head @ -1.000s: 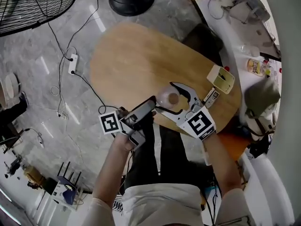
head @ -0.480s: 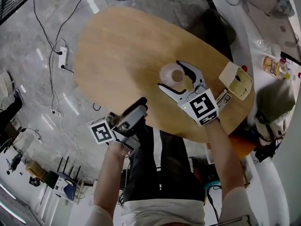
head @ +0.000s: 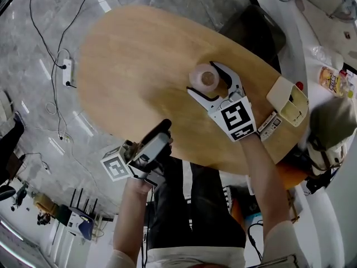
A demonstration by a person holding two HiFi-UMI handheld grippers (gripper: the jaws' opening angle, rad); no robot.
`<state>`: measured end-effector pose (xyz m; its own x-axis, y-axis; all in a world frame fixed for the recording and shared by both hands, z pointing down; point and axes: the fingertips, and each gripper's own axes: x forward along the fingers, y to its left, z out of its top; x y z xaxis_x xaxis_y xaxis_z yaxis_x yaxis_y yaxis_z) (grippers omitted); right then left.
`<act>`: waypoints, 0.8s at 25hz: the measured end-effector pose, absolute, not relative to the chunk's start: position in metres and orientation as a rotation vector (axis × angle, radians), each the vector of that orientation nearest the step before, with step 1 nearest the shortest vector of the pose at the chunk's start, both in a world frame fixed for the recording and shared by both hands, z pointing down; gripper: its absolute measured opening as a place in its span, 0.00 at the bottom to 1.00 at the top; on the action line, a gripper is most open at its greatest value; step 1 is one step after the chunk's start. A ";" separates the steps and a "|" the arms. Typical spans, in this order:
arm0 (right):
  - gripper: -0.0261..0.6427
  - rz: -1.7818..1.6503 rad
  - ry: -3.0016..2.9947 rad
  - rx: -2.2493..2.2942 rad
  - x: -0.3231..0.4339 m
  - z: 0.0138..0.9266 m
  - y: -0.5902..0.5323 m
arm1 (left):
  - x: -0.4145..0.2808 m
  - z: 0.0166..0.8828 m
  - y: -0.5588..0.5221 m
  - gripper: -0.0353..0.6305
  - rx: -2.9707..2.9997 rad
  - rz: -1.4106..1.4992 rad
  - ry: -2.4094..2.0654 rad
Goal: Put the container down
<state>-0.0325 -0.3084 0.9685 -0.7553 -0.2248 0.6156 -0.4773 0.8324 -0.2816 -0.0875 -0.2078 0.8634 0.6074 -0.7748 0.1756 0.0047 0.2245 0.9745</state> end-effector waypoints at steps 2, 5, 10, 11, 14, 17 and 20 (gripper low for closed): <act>0.62 0.561 -2.424 0.520 -0.035 0.975 -0.311 | -0.090 0.865 -0.210 0.55 1.244 -0.619 -0.770; 0.62 0.541 -2.416 0.526 -0.035 0.979 -0.313 | -0.091 0.868 -0.209 0.55 1.248 -0.614 -0.773; 0.62 0.516 -2.397 0.533 -0.040 0.988 -0.315 | -0.099 0.875 -0.203 0.55 1.248 -0.624 -0.769; 0.62 0.501 -2.393 0.533 -0.041 0.988 -0.315 | -0.102 0.878 -0.201 0.55 1.249 -0.626 -0.768; 0.62 0.442 -2.365 0.532 -0.042 0.990 -0.317 | -0.107 0.879 -0.201 0.55 1.259 -0.642 -0.766; 0.62 0.360 -2.322 0.527 -0.040 0.994 -0.316 | -0.104 0.875 -0.207 0.55 1.246 -0.633 -0.771; 0.62 0.364 -2.307 0.531 -0.039 0.996 -0.314 | -0.100 0.871 -0.212 0.55 1.238 -0.614 -0.768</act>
